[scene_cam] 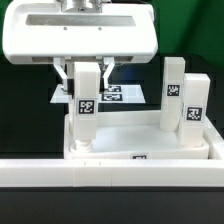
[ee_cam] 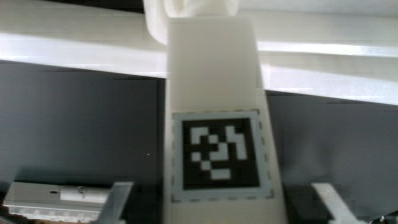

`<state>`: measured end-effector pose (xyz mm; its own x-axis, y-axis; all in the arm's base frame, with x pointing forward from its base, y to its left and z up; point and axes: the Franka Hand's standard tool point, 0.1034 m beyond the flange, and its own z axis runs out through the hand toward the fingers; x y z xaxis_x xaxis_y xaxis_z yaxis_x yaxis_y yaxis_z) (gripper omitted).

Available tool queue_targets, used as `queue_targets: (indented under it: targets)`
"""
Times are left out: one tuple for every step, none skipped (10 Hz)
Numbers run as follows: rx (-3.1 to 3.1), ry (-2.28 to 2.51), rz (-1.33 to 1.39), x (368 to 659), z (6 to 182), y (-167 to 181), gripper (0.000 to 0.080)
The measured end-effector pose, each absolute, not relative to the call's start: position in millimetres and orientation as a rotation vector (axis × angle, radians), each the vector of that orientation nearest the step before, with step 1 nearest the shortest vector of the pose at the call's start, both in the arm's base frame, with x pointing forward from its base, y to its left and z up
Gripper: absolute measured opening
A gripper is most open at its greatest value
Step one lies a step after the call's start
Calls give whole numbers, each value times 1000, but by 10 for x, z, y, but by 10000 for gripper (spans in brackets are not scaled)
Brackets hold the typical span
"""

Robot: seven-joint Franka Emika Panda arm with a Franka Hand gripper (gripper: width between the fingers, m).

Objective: Assemble desk

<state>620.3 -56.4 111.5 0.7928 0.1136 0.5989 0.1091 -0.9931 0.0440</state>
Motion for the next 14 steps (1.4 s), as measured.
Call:
queue_targets:
  targets:
    - [2968, 184, 992, 6203, 1115, -565, 291]
    - [2967, 184, 992, 6202, 1115, -567, 291]
    - [2966, 166, 991, 6183, 1112, -619, 291]
    - [2958, 162, 1002, 6175, 1118, -627, 291]
    - [2957, 162, 1003, 6174, 1118, -630, 291]
    - [2958, 163, 1002, 6175, 1116, -639, 291]
    - [2962, 163, 995, 6182, 1117, -638, 291]
    - [2963, 163, 995, 6183, 1117, -638, 291]
    - [2963, 163, 995, 6183, 1117, -638, 291]
    - [2963, 163, 994, 6183, 1117, -638, 291]
    - [2963, 163, 994, 6183, 1117, -638, 291]
    - [2963, 163, 994, 6183, 1117, -638, 291]
    - [2963, 163, 994, 6184, 1118, -637, 291]
    - [2966, 165, 990, 6179, 1115, -630, 291]
